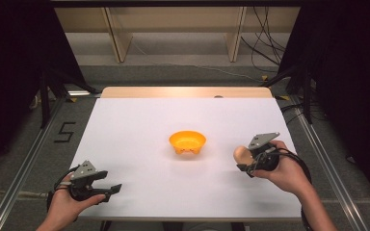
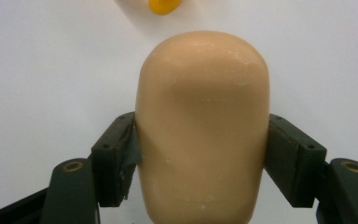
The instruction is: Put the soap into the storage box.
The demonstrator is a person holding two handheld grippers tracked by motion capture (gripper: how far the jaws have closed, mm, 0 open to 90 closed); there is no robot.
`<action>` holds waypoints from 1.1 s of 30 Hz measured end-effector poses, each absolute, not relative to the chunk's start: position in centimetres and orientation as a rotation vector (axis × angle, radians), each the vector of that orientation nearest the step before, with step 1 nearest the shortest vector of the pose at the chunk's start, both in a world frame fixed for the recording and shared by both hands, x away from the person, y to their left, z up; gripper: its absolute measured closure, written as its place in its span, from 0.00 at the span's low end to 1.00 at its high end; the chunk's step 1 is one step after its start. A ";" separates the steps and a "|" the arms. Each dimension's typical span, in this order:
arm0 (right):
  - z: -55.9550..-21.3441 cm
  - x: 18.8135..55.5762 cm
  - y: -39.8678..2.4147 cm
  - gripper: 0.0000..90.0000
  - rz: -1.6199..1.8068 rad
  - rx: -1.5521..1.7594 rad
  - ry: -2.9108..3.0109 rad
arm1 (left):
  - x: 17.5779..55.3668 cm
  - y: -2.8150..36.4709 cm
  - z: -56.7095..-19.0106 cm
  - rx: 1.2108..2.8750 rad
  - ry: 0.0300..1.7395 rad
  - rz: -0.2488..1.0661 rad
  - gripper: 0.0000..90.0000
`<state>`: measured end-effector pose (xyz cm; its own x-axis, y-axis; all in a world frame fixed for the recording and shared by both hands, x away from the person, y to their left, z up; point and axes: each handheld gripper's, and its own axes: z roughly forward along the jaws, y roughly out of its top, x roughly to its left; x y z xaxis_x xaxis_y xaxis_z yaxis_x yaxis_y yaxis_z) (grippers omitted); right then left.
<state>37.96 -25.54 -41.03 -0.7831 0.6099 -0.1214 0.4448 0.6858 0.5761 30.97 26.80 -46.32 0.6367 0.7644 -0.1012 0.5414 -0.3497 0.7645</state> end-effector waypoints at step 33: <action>-40.3 39.5 -24.2 0.37 0.639 0.732 2.695 | 31.0 26.8 -46.3 2.046 1.013 0.341 0.26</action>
<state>39.49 -24.24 -40.26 -0.8337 0.5328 -0.1454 0.4106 0.7741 0.4819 31.02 26.83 -46.33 0.6416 0.7597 -0.1060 0.5414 -0.3506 0.7642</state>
